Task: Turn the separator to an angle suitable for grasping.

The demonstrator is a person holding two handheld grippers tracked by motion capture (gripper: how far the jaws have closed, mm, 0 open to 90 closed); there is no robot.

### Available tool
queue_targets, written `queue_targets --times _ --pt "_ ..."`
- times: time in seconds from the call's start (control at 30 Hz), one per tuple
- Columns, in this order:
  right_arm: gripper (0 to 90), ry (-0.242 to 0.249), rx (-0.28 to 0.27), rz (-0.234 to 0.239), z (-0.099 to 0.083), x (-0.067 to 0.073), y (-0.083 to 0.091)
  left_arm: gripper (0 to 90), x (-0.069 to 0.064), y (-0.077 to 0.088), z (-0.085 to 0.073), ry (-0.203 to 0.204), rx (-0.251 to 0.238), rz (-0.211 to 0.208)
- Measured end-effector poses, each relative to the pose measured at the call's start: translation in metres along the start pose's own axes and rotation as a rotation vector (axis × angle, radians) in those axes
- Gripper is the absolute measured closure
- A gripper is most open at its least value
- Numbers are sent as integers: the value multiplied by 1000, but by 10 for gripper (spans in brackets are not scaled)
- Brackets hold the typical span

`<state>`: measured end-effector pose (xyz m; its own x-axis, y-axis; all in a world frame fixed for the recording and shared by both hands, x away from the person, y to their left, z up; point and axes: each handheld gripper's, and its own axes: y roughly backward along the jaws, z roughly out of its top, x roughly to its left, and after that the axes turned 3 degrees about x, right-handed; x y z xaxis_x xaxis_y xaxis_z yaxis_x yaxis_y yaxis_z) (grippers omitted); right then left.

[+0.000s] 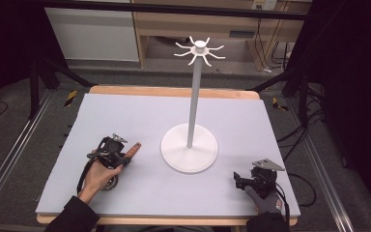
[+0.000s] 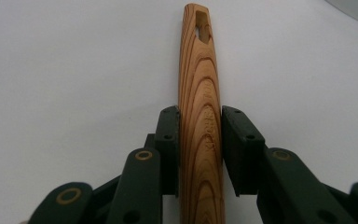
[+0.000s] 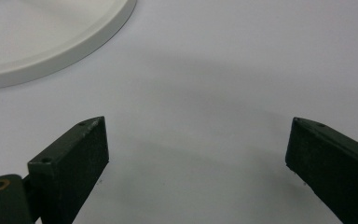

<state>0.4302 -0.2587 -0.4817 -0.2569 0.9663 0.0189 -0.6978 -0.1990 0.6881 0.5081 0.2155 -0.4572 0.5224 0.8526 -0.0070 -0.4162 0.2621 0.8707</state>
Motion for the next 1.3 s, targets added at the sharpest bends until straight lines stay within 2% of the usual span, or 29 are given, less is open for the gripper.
queue_targets --times 0.07,0.13,0.3,0.33,0.37,0.4,0.47,0.53,0.63,0.67,0.77,0.83,0.97,1.17,1.23,1.3 --pt "63 6 -3 3 0 -1 0 694 3 4 -2 2 -7 -22" --pt "63 2 -4 1 0 -1 1 701 3 7 -3 -8 -6 -15" --pt "63 6 1 2 0 0 1 700 7 11 -11 -16 1 -37" --pt "62 5 3 3 0 0 0 696 7 11 -13 -16 -7 -29" --pt "62 4 5 2 0 0 0 690 6 10 -14 -35 0 -3" --pt "62 4 5 2 0 0 0 679 6 10 -14 -35 0 -3" --pt "62 7 6 3 0 0 0 665 5 7 -14 -79 -2 31" --pt "62 1 7 2 0 0 0 655 4 7 -13 -86 -9 39" --pt "62 10 6 2 0 0 0 580 2 6 -11 -116 -11 58" --pt "62 10 6 2 0 0 0 580 2 6 -9 -117 -18 62" --pt "62 8 7 2 0 -1 0 546 2 7 -3 -134 -26 63" --pt "62 5 8 3 0 -1 0 550 2 6 0 -137 -28 54" --pt "61 4 12 1 0 -1 0 566 0 -2 2 -144 8 64" --pt "61 3 13 0 0 -1 0 647 1 -3 3 -129 17 34" --pt "61 3 15 -1 0 -1 -1 656 3 -4 8 -102 52 14" --pt "61 3 15 -2 0 -1 0 656 3 -4 9 -98 66 9"
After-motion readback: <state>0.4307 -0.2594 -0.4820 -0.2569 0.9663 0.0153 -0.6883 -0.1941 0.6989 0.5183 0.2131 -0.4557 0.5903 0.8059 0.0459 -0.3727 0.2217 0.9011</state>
